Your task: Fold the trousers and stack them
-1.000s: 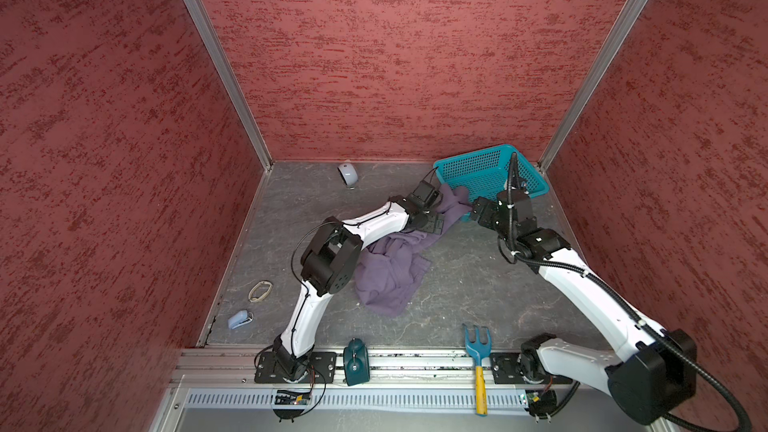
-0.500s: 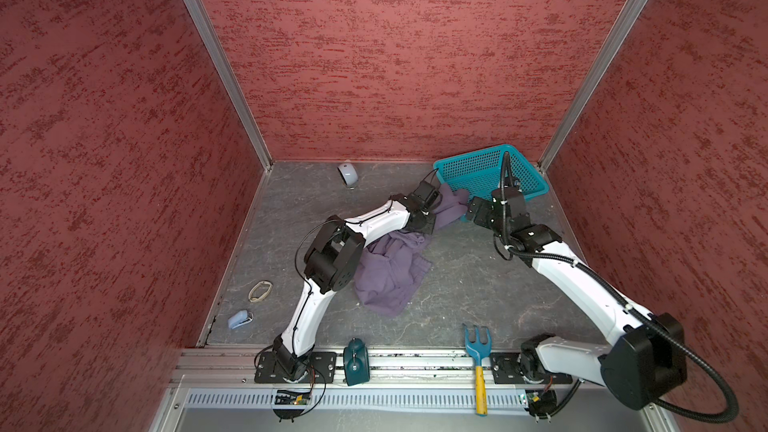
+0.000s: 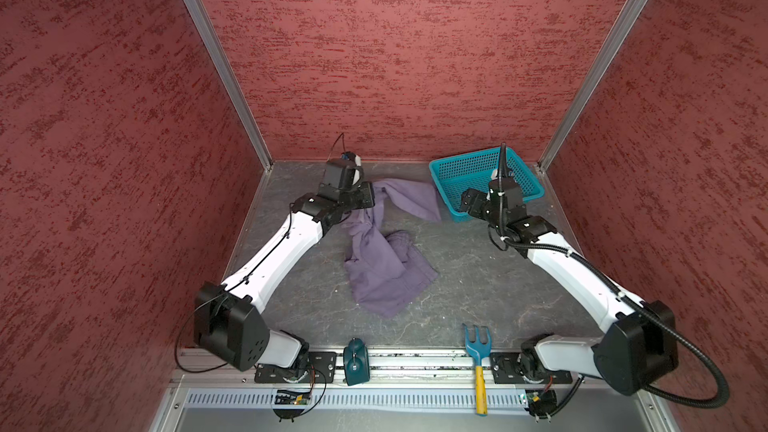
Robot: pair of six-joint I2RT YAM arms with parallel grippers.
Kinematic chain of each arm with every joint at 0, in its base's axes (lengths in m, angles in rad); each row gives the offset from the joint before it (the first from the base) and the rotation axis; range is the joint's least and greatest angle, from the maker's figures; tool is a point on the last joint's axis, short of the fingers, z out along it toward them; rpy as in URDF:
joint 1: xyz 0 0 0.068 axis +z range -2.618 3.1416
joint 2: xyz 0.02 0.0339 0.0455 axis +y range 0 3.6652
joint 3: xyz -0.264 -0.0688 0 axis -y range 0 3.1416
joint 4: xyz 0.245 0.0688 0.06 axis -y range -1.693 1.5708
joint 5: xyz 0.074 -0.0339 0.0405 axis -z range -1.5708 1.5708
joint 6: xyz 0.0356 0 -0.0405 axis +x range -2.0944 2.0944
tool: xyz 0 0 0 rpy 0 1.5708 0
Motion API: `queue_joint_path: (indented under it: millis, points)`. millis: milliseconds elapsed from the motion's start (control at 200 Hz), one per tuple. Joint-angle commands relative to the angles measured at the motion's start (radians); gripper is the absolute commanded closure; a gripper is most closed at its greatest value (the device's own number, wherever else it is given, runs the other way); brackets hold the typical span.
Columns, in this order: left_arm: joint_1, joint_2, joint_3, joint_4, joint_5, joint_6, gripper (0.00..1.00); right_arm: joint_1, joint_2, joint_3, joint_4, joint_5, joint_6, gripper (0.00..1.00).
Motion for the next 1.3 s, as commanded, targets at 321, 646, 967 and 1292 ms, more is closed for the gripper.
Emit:
queue_joint_path:
  millis: [321, 646, 967, 1292]
  points:
    - [0.143, -0.099, -0.25, 0.034, 0.134, -0.136, 0.16, 0.067, 0.421, 0.334, -0.147, 0.1, -0.287, 0.06]
    - [0.161, -0.022, -0.227, 0.081, 0.231, -0.193, 0.04, 0.069, 0.626, 0.449, -0.114, 0.101, -0.322, 0.13]
    - [0.185, 0.028, -0.204, 0.085, 0.327, -0.207, 0.0, 0.032, 0.732, 0.511, -0.131, 0.186, -0.318, 0.46]
    - [0.209, 0.022, -0.22, 0.084, 0.356, -0.206, 0.01, -0.049, 0.901, 0.764, -0.238, 0.28, -0.295, 0.69]
